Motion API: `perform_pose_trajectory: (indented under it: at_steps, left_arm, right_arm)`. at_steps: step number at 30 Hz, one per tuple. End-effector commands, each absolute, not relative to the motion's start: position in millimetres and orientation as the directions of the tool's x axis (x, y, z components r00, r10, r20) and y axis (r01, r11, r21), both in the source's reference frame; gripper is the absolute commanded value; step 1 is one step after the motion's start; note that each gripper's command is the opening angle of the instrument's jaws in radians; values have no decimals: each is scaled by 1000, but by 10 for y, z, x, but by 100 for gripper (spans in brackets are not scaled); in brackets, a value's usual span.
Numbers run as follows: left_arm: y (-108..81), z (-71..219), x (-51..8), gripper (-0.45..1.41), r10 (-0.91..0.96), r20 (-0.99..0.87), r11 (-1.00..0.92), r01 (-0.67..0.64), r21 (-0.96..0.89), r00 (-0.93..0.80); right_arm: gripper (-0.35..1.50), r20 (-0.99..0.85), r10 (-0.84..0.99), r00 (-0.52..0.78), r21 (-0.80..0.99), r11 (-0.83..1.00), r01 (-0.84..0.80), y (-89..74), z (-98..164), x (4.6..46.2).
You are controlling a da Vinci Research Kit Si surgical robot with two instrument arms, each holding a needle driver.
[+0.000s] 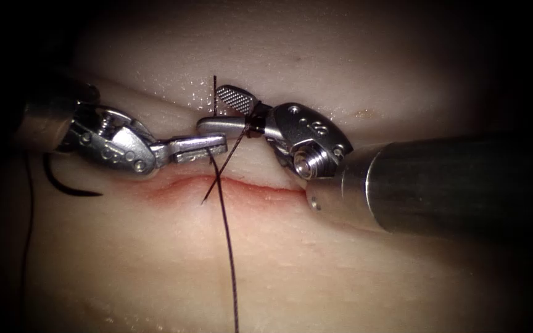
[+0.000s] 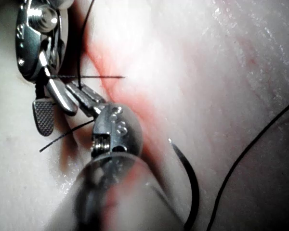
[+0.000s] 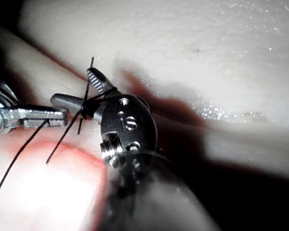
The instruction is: Wound Closure
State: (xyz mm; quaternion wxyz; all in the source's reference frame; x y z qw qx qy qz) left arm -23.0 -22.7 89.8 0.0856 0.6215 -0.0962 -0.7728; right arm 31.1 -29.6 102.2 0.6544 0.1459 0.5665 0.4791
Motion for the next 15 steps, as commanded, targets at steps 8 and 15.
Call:
perform_pose_trajectory:
  at_steps: [8, 15]
  left_arm:
    - [-227, 905, -236, -45, -246, -945, -969, 19, 248, -214]
    - [-227, 906, -236, -45, -246, -944, -969, 27, 246, -218]
  right_arm:
    - [119, -526, 843, -113, 780, 425, -458, -299, 1045, 326]
    - [118, -487, 865, -124, 800, 384, -460, -301, 1050, 328]
